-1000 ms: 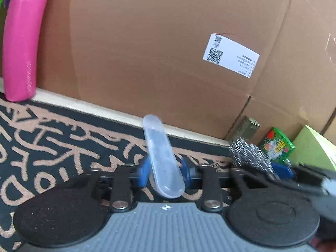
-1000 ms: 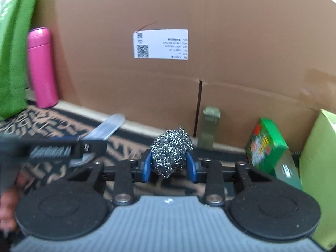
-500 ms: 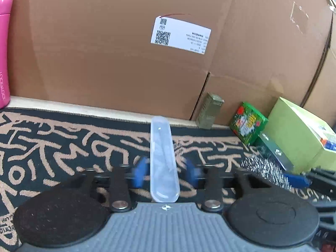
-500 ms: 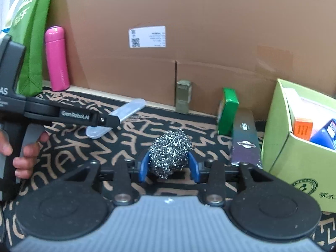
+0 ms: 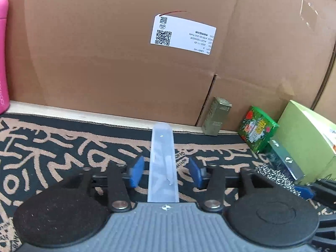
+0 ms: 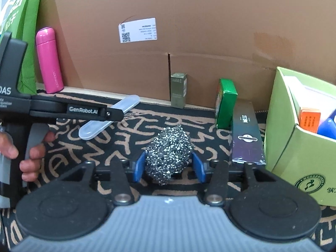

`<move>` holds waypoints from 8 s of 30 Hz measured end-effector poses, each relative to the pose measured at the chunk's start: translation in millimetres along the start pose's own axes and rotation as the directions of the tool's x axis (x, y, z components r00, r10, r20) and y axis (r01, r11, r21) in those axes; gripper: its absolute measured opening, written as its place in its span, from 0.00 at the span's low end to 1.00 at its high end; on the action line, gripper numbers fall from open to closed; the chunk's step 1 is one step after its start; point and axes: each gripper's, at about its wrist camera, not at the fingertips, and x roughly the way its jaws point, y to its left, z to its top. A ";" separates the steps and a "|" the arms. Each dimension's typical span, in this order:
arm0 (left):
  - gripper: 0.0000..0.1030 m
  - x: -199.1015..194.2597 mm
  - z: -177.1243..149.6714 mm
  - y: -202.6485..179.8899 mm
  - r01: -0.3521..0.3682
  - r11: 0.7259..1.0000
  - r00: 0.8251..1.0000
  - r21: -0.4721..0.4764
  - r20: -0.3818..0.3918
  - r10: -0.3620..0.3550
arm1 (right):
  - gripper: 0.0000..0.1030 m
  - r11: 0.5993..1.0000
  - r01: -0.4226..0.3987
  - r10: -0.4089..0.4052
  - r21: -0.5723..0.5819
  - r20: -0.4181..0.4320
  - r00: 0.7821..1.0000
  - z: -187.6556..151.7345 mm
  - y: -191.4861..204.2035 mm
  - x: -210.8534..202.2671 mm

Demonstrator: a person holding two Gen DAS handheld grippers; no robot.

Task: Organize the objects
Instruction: 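Carry the tube and steel wool over the shoe box and open both tools, then move both tools from the shoe box back toward the remaining items, then grasp the green box with left tool while right tool grasps dark blue box, then carry the green and dark blue boxes over the shoe box and open both tools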

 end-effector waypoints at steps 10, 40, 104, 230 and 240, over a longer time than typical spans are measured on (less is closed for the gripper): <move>0.28 -14.7 -5.8 -5.8 0.023 1.000 1.000 0.007 0.018 -0.023 | 0.36 0.999 -0.002 0.004 -0.036 0.038 0.999 -0.3 7.2 -11.2; 0.28 -26.9 47.5 -201.8 0.476 0.879 0.869 0.013 0.147 -0.473 | 0.36 0.850 0.448 -0.523 0.278 0.343 0.780 10.9 -126.2 -131.2; 0.89 -8.8 49.3 -69.7 0.035 0.995 0.998 -0.091 0.047 -0.031 | 0.72 0.978 0.180 -0.136 -0.109 0.326 0.936 3.6 8.7 -36.6; 0.69 -12.4 -2.9 -54.0 -0.007 0.997 0.999 0.079 0.041 0.003 | 0.37 0.999 0.024 -0.027 0.029 0.120 0.992 12.3 -1.0 -17.6; 0.69 -37.6 8.5 -122.4 0.126 0.987 0.984 0.101 0.112 -0.137 | 0.37 0.983 0.126 -0.163 0.136 0.304 0.939 24.2 -40.0 -68.9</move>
